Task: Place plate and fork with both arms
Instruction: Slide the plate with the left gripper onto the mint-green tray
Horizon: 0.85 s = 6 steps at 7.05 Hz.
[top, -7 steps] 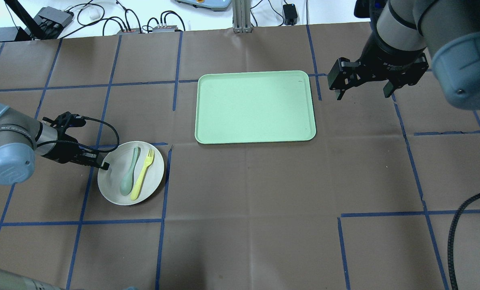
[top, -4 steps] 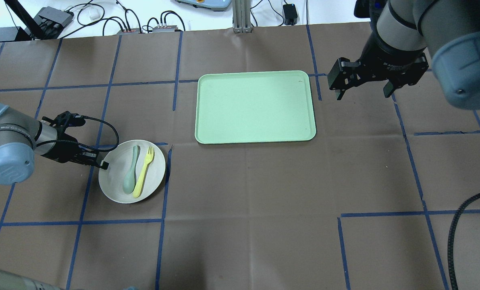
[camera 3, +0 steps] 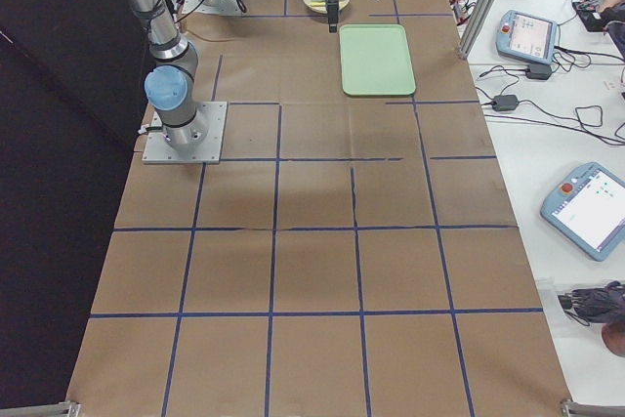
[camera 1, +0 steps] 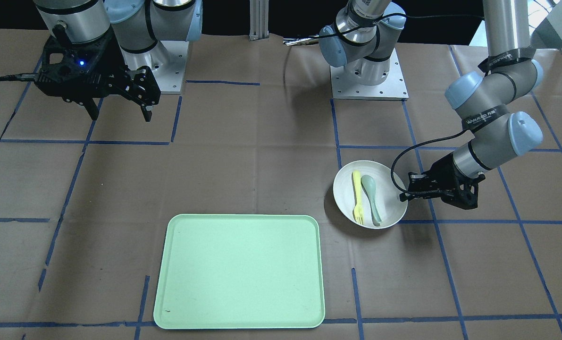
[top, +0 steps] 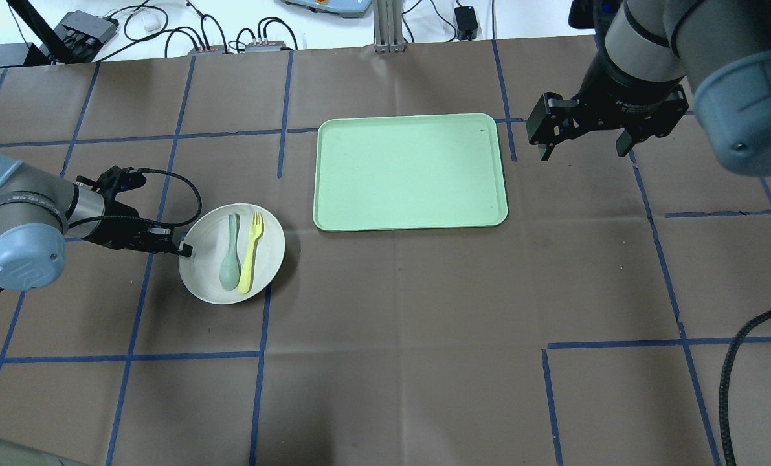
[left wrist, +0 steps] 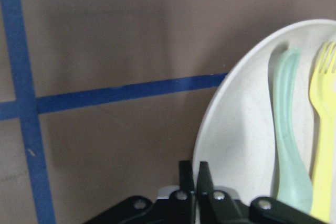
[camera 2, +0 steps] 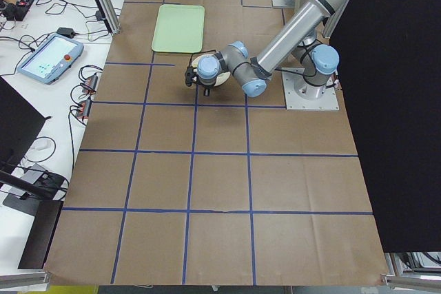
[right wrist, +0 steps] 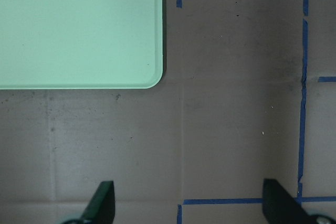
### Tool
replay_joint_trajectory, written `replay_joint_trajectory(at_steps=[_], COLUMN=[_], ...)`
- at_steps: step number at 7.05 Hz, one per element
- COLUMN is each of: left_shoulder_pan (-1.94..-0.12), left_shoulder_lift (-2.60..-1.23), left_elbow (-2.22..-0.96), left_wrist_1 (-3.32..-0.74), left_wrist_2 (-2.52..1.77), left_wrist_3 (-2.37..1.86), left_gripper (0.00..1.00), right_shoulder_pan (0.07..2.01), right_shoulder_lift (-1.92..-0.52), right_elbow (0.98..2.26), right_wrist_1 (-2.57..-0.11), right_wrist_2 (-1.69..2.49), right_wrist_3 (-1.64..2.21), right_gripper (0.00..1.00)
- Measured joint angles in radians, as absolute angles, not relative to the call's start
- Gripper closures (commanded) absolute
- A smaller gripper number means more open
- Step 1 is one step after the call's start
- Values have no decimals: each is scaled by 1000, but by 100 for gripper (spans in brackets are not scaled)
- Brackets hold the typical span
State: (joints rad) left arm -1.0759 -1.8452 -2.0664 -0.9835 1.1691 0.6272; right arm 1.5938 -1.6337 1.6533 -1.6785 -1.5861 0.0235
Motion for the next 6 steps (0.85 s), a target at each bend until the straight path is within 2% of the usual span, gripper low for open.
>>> replay_joint_trajectory(at_steps=[3,6], left_shoulder_pan=[-1279,-1479], left_shoulder_lift=[-1893,-2080], left_elbow=[-1926,-1661], left_wrist_1=[-983,-983], left_wrist_2=[1145,1108], left_wrist_3=[472,312], left_gripper=[98,98], right_shoulder_pan=[1594,1594], right_shoulder_lift=[-1634,-1634], right_elbow=[1652,1651], right_wrist_1=[-1679,-1680], right_wrist_2=[-1586,-1586], right_wrist_3=[24,23], right_gripper=[0,0])
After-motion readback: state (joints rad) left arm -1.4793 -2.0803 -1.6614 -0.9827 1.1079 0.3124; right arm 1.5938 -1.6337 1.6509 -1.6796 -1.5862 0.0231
